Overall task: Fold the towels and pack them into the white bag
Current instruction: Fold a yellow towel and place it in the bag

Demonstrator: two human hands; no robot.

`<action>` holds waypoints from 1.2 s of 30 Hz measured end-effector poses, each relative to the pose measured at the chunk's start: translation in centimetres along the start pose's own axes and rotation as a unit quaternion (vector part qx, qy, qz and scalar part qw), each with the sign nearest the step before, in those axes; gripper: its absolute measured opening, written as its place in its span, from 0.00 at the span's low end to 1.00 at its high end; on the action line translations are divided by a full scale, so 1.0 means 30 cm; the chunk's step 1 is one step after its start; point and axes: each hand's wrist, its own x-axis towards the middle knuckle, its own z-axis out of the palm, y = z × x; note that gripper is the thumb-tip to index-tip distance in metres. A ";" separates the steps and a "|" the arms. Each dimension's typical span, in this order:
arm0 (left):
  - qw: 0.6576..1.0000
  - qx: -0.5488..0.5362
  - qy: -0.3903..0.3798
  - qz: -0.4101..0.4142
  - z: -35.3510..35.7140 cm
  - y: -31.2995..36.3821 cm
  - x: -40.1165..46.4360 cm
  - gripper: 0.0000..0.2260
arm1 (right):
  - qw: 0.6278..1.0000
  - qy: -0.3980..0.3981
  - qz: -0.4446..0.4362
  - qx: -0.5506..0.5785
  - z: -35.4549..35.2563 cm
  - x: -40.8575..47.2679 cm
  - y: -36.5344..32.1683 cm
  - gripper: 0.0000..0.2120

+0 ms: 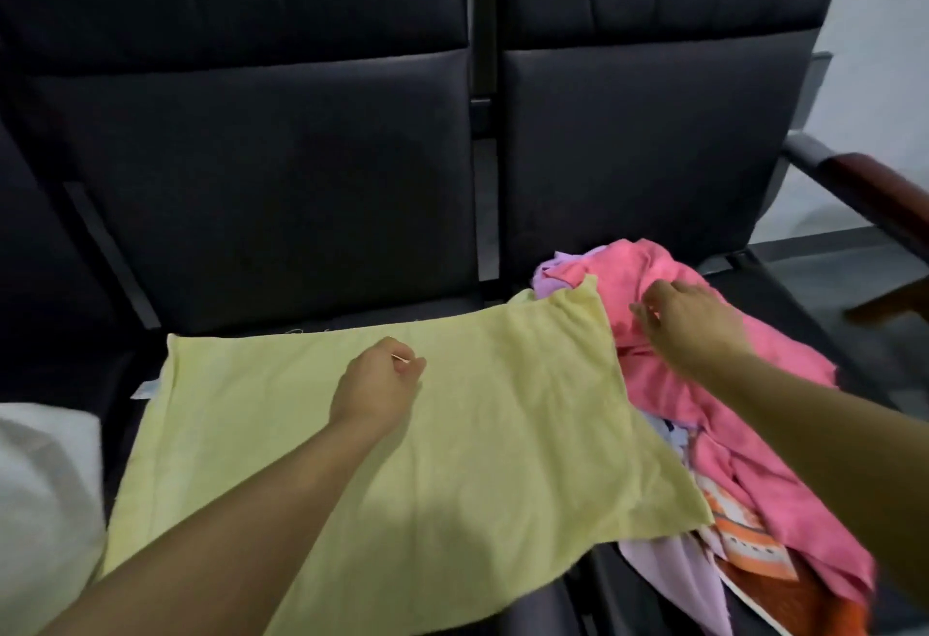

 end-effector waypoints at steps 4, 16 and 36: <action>0.995 -0.046 -0.080 0.023 0.193 0.181 -0.129 0.07 | 0.966 -0.038 0.151 0.205 0.014 -0.115 0.037 0.14; 0.986 -0.069 -0.102 0.116 0.473 0.484 -0.185 0.12 | 0.848 -0.104 0.273 0.442 0.179 -0.382 0.078 0.12; 0.995 -0.026 -0.079 0.054 0.510 0.702 0.169 0.08 | 0.852 -0.169 0.266 0.418 0.247 -0.312 0.073 0.22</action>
